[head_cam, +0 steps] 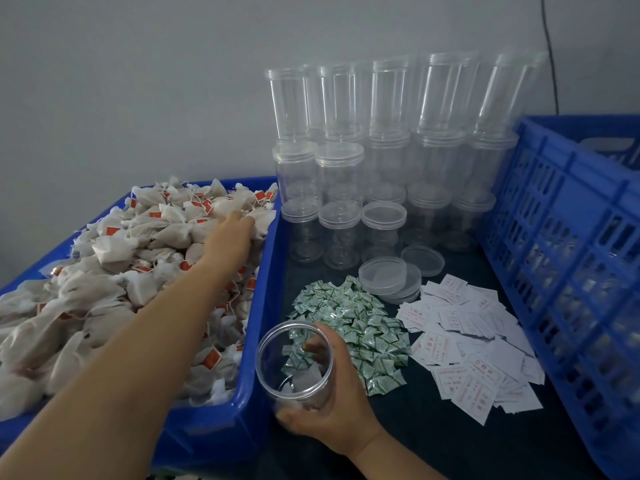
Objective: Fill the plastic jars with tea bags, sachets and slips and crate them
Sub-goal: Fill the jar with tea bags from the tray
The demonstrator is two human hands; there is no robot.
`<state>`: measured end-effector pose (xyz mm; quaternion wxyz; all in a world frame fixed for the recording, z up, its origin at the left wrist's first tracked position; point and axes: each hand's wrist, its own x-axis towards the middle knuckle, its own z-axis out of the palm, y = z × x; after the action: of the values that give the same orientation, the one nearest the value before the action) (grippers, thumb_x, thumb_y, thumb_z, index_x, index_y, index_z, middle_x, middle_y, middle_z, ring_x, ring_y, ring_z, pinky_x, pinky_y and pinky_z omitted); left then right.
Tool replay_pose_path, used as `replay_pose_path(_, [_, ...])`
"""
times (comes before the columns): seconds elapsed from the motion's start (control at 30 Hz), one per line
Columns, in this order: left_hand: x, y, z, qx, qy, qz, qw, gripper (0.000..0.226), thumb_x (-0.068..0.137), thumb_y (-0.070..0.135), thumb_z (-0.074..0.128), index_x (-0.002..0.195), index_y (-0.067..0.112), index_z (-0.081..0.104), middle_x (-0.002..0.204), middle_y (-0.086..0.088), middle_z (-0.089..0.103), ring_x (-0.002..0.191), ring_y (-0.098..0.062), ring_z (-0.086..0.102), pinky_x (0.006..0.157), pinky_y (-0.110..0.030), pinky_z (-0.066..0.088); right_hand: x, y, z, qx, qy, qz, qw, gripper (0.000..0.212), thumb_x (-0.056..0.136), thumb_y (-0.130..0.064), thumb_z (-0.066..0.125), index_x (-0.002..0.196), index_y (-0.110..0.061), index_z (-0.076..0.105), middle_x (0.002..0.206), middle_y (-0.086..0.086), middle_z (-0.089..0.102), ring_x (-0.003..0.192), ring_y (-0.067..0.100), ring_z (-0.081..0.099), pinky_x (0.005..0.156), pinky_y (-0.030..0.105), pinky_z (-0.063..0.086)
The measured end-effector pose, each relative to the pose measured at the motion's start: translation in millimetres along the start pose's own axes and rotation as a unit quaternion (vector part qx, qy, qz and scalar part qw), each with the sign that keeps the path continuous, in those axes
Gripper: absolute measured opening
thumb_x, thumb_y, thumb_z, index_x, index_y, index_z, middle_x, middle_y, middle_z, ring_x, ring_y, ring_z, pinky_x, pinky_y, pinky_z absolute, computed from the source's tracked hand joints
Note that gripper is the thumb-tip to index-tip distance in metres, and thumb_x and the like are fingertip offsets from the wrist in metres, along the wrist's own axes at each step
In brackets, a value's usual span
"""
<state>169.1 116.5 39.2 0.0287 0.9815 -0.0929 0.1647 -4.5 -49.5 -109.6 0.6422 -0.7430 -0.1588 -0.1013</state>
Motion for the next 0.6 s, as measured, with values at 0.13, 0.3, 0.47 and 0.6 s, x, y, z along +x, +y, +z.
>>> replay_pose_path(0.13, [-0.5,-0.2,1.1,-0.03,0.008,0.003,1.0,0.015,0.095,0.013,0.052,0.107,0.007,0.057,0.124,-0.013,0.049,0.097,-0.024,0.054,0.087,-0.036,0.05,0.6,-1.1,0.3,-0.003,0.001,0.002,1.0,0.098,0.06,-0.069,0.083,0.142,-0.057,0.03,0.135,-0.023,0.045,0.131,0.016,0.049,0.105,0.024,0.044])
replay_pose_path(0.3, [3.6,-7.8,-6.9,-0.046,0.03,0.023,0.998,0.019,0.091,0.016,0.059,0.107,0.005,0.06,0.115,-0.014,0.052,0.093,-0.024,0.054,0.079,-0.031,0.044,0.9,2.3,-0.1,-0.021,0.003,-0.013,1.0,0.099,0.062,-0.05,0.088,0.143,-0.051,0.033,0.134,-0.02,0.047,0.13,0.017,0.05,0.105,0.022,0.043])
replay_pose_path(0.47, [0.4,-11.7,-21.4,-0.073,0.068,0.048,0.994,0.023,0.091,0.022,0.06,0.107,0.006,0.064,0.111,-0.012,0.058,0.099,-0.023,0.054,0.082,-0.028,0.038,1.1,2.8,0.8,-0.015,0.007,-0.019,1.0,0.097,0.062,-0.044,0.088,0.142,-0.052,0.034,0.132,-0.022,0.047,0.129,0.015,0.051,0.104,0.02,0.044])
replay_pose_path(0.6, [-13.0,-13.8,-37.2,-0.09,0.094,0.054,0.99,0.027,0.088,0.02,0.064,0.111,0.005,0.065,0.114,-0.014,0.058,0.105,-0.025,0.051,0.089,-0.03,0.037,0.6,0.8,0.7,-0.008,0.009,-0.021,1.0,0.096,0.062,-0.045,0.087,0.14,-0.054,0.034,0.131,-0.023,0.047,0.128,0.013,0.051,0.103,0.018,0.043])
